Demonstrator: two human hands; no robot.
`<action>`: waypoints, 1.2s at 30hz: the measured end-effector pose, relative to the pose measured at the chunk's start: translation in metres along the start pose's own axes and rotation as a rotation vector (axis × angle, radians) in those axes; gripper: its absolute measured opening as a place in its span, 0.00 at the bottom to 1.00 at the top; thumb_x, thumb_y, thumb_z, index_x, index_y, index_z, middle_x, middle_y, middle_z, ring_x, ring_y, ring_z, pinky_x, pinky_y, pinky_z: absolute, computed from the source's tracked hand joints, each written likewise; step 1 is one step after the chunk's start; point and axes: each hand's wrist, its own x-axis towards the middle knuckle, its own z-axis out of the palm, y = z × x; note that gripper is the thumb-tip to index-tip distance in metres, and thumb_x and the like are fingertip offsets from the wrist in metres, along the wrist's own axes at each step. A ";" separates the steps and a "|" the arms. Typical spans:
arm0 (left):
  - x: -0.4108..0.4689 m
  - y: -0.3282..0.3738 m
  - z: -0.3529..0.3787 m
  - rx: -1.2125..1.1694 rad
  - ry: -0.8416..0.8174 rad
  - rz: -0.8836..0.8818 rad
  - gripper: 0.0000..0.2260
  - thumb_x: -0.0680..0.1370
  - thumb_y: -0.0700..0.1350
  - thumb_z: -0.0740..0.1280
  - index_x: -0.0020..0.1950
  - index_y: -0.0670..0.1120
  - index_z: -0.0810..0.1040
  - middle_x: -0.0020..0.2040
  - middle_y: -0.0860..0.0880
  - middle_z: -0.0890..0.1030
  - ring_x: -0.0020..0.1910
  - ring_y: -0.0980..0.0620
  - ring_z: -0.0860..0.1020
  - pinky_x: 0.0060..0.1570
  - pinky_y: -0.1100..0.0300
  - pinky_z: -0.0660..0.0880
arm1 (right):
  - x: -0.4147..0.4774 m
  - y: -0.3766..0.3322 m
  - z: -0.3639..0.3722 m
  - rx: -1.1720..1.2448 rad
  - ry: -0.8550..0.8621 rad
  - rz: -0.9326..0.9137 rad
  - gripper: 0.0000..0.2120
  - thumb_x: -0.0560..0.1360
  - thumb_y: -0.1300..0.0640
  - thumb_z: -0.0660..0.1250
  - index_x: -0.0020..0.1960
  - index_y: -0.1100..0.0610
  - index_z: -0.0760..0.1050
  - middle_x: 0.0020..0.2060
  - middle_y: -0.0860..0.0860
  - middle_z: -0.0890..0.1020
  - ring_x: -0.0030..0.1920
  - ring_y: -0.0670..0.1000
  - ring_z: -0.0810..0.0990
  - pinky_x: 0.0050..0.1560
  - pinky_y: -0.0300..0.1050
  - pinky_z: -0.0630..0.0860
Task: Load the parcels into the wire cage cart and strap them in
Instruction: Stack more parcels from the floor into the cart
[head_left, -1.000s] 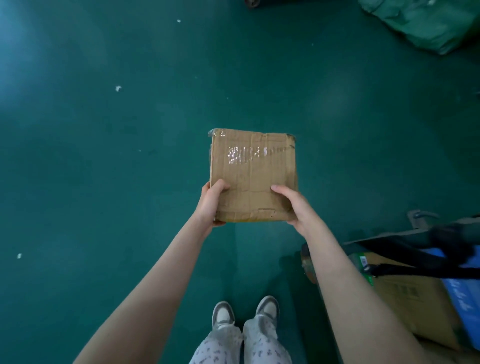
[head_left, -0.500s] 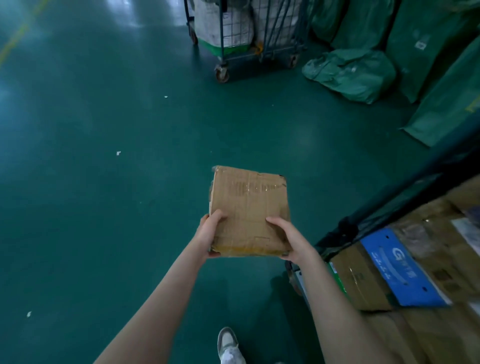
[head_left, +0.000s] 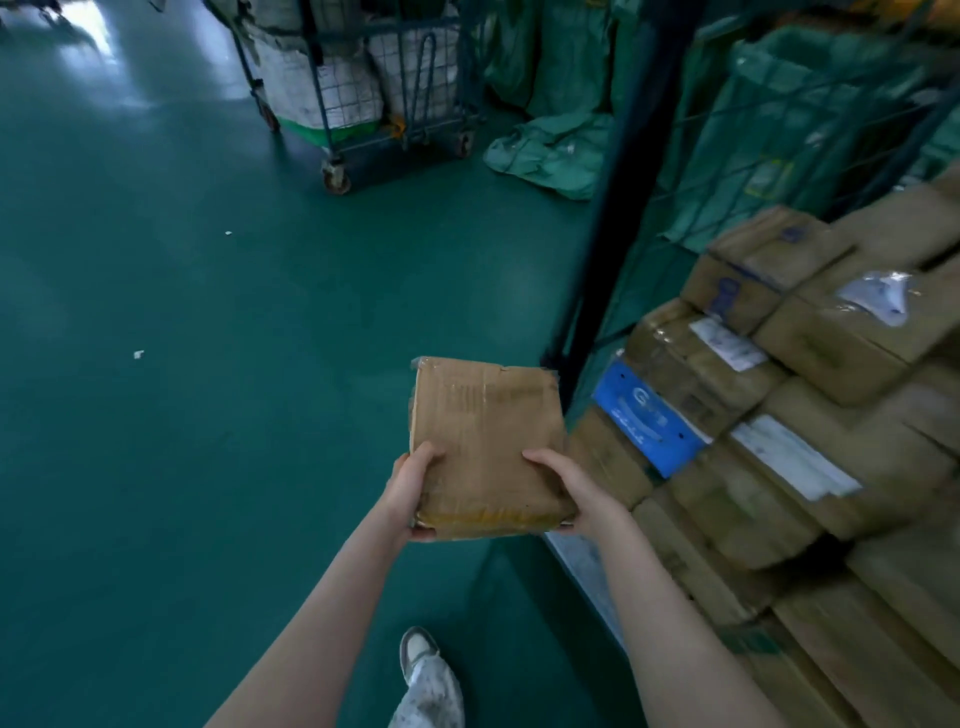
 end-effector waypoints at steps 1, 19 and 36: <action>-0.009 -0.007 0.010 0.012 -0.023 0.003 0.22 0.75 0.58 0.61 0.65 0.49 0.67 0.58 0.46 0.74 0.51 0.46 0.74 0.39 0.53 0.74 | -0.011 0.008 -0.012 0.002 0.032 -0.003 0.22 0.71 0.44 0.69 0.59 0.52 0.68 0.52 0.52 0.75 0.54 0.54 0.74 0.53 0.48 0.74; -0.092 0.009 0.219 0.407 -0.504 0.108 0.17 0.75 0.56 0.62 0.60 0.49 0.70 0.51 0.45 0.74 0.48 0.45 0.73 0.52 0.47 0.74 | -0.162 0.066 -0.194 0.450 0.505 -0.071 0.32 0.68 0.40 0.71 0.65 0.56 0.68 0.59 0.55 0.75 0.57 0.57 0.75 0.62 0.52 0.72; -0.146 0.092 0.323 0.629 -0.800 0.324 0.11 0.75 0.57 0.63 0.47 0.50 0.71 0.46 0.48 0.72 0.53 0.44 0.72 0.52 0.48 0.74 | -0.233 0.038 -0.244 0.640 0.853 -0.341 0.26 0.72 0.40 0.67 0.64 0.51 0.65 0.57 0.52 0.72 0.56 0.55 0.72 0.59 0.52 0.72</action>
